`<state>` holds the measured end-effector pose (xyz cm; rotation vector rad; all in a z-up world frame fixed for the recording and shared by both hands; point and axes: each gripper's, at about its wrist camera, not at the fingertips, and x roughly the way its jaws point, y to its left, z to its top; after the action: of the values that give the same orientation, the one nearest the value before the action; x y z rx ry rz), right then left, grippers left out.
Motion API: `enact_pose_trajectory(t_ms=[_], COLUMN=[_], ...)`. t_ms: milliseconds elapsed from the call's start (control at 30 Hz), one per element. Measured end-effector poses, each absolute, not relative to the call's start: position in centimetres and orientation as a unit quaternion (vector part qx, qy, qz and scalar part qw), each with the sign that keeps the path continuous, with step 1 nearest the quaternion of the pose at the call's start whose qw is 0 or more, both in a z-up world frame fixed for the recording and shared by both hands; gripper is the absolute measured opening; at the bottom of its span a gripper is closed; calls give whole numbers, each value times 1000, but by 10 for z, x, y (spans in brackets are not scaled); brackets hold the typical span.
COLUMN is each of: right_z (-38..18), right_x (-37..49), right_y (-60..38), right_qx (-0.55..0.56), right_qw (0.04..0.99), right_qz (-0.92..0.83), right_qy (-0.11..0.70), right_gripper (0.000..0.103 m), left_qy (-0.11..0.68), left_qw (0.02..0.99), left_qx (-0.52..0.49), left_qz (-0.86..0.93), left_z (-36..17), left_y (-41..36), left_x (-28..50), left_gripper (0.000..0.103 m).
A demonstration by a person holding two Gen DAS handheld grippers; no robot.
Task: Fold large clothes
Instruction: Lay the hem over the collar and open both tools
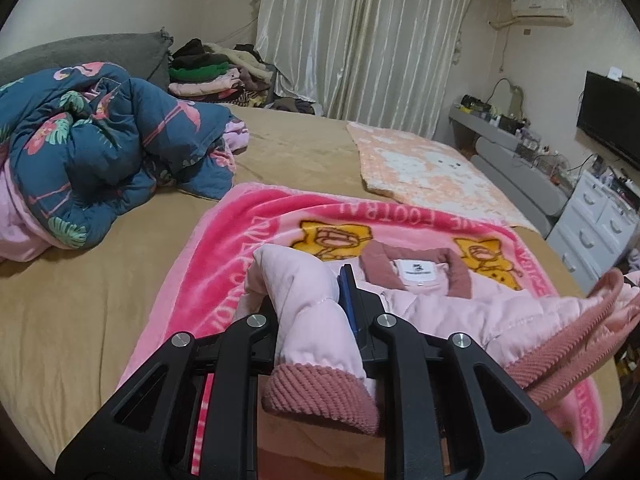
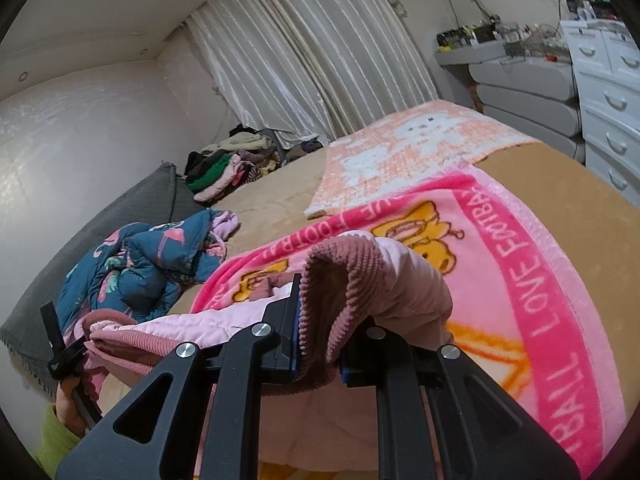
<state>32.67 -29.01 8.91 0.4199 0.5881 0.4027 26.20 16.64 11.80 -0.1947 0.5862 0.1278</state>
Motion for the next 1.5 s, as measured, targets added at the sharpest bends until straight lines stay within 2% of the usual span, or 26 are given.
enact_pose_trajectory(t_ms=[267,467,567,600,633,700,833,1000,1067,1100,1133,1167,1233,1267,1400,1500], right_z=[56,39,33,32,33,36,36,17,2,-5,-10,-12,-11,-9,-4,-6], right_x=[366,385,393,395,393,390,381,366,365,366,365,362,359,356,357,360], right_y=[-290,-293,-299,-301,-302,-299,-284,-245,-235,-231,-228,-225,-225,-226,-239,-253], right_qx=[222,252,291,302,309,293,243,119,91,80,69,57,50,50,43,25], right_qw=[903,887,868,861,860,870,880,900,898,896,898,901,908,912,927,929], right_qz=[182,196,223,236,241,237,242,217,207,202,197,191,185,178,147,123], right_qy=[319,333,336,335,326,318,328,358,378,387,389,385,373,366,344,348], right_gripper=[14,20,38,57,70,82,86,90,90,90,90,90,90,90,96,96], left_qy=[307,320,326,328,329,332,337,339,335,333,327,322,296,284,234,265], left_qw=[945,941,939,938,938,937,935,934,935,935,937,939,947,951,967,958], left_qx=[-81,-80,-79,-80,-80,-78,-83,-86,-95,-99,-105,-111,-109,-102,-58,-38], left_qz=[72,76,77,76,76,77,75,76,72,67,60,53,54,60,84,101], left_z=[93,76,69,67,65,61,54,48,49,51,54,57,71,77,97,76], left_y=[168,171,172,172,172,172,174,173,173,173,172,172,169,168,167,176], left_x=[291,311,318,320,322,325,330,333,331,330,327,324,311,306,281,281], left_gripper=[13,13,13,14,14,14,17,21,28,41,59,65,90,94,94,94])
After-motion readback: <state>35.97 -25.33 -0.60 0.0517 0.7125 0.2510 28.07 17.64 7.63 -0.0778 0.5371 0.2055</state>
